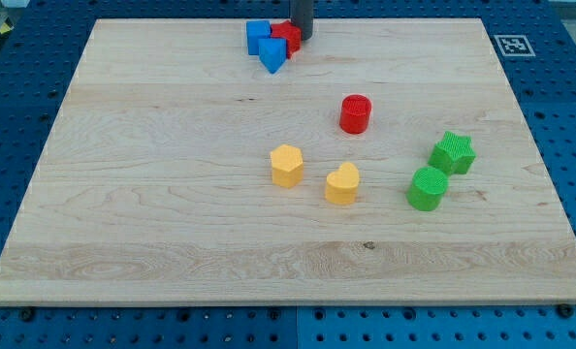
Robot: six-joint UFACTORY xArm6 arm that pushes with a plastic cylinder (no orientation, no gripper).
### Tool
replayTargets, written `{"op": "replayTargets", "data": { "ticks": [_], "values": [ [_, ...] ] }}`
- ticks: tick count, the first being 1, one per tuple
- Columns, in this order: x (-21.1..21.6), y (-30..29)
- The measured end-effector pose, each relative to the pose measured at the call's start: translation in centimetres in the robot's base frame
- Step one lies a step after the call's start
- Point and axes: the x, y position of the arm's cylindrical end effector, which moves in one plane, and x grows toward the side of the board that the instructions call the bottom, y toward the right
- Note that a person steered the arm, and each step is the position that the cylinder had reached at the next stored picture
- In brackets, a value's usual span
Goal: Push the hexagon towards the left bottom corner
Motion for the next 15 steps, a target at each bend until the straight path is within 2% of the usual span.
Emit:
{"op": "replayTargets", "data": {
  "ticks": [1,2,7,10,11,13,15],
  "values": [
    [0.4,3.5],
    [4.7,5.1],
    [7.8,5.1],
    [22.1,4.8],
    [25.0,0.0],
    [26.1,-10.0],
    [27.8,-15.1]
  ]
}}
